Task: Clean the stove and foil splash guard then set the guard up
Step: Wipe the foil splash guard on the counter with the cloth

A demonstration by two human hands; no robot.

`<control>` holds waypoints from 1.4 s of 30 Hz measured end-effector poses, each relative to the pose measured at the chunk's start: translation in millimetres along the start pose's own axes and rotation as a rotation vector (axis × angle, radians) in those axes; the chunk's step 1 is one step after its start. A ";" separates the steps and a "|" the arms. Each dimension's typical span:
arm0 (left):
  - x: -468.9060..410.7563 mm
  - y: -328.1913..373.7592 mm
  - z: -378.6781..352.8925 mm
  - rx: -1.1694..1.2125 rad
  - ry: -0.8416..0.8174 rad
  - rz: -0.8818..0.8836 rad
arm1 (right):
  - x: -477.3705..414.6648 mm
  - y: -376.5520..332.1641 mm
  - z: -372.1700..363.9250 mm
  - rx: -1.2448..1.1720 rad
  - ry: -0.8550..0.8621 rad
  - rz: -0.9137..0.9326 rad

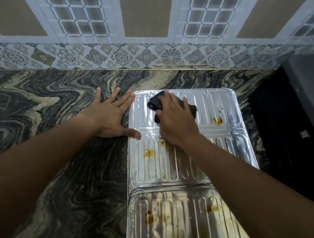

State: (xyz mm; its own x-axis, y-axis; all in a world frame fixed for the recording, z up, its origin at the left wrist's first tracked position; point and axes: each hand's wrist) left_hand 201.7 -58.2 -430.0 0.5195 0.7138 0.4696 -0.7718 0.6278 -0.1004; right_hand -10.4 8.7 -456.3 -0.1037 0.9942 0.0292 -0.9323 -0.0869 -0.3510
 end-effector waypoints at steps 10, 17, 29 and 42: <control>-2.3 -0.2 -4.9 0.039 0.012 -0.002 | 19.7 51.5 18.3 0.050 0.010 -0.043; -0.1 9.6 4.6 0.028 0.013 0.013 | 41.0 88.9 24.4 0.047 0.055 -0.312; 51.9 38.0 -9.9 0.093 -0.008 0.001 | 39.3 81.4 31.4 -0.017 -0.026 -0.321; 53.5 36.9 -11.4 0.147 -0.040 0.025 | 62.6 27.2 15.1 -0.030 -0.166 -0.022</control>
State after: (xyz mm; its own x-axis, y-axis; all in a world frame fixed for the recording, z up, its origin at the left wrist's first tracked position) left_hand 205.2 6.7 -418.6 0.4866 0.7138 0.5037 -0.8311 0.5559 0.0152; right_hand -47.5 67.6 -449.9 -0.1416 0.9715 0.1903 -0.9245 -0.0611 -0.3762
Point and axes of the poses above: each hand's wrist, its own x-axis away from the middle knuckle, its own z-axis out of the back of the hand, y = z × x, and after that the axes turned 5 degrees about -x, right-handed
